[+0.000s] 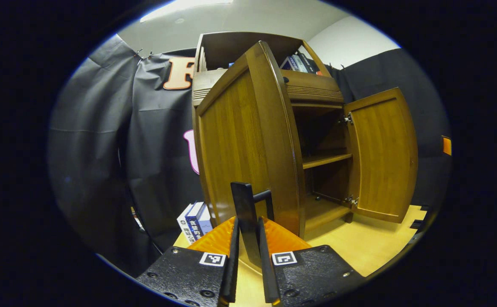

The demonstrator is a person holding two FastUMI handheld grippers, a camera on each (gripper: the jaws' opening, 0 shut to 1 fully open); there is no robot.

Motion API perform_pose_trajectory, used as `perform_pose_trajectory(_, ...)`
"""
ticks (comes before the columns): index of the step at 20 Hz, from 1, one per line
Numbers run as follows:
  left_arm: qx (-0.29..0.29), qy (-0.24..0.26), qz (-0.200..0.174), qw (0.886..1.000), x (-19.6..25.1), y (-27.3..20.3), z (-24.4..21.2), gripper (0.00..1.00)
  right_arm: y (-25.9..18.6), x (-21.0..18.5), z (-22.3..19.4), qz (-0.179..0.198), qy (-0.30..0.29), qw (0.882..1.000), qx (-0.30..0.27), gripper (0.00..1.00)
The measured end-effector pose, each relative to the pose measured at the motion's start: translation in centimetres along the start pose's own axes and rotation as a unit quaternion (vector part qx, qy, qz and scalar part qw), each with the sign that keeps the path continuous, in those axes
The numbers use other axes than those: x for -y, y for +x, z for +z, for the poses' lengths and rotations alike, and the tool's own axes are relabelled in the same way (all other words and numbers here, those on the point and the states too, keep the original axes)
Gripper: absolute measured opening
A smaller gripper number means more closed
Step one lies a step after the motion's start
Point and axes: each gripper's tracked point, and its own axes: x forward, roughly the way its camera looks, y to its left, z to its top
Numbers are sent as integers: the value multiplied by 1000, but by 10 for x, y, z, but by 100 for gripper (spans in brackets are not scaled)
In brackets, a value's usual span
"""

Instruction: Open the right door of the double-door shoe cabinet with the right hand, and open the left door with the left hand.

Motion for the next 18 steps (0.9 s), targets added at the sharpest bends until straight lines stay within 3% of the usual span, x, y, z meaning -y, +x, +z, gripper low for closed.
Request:
perform_pose_trajectory(6,12,15,67,998,-57,-12,3,19,6,-13,4,5,-11,1000,-2,98)
perform_pose_trajectory(8,7,-6,56,998,-68,-15,-1,11,6,-19,6,8,-13,1000,1,98)
perform_pose_trajectory(12,18,-15,39,999,-90,-18,-2,6,8,-28,10,12,-19,1000,3,98)
perform_pose_trajectory(18,17,-52,6,998,-118,-19,-8,6,13,-48,15,22,-26,999,7,98)
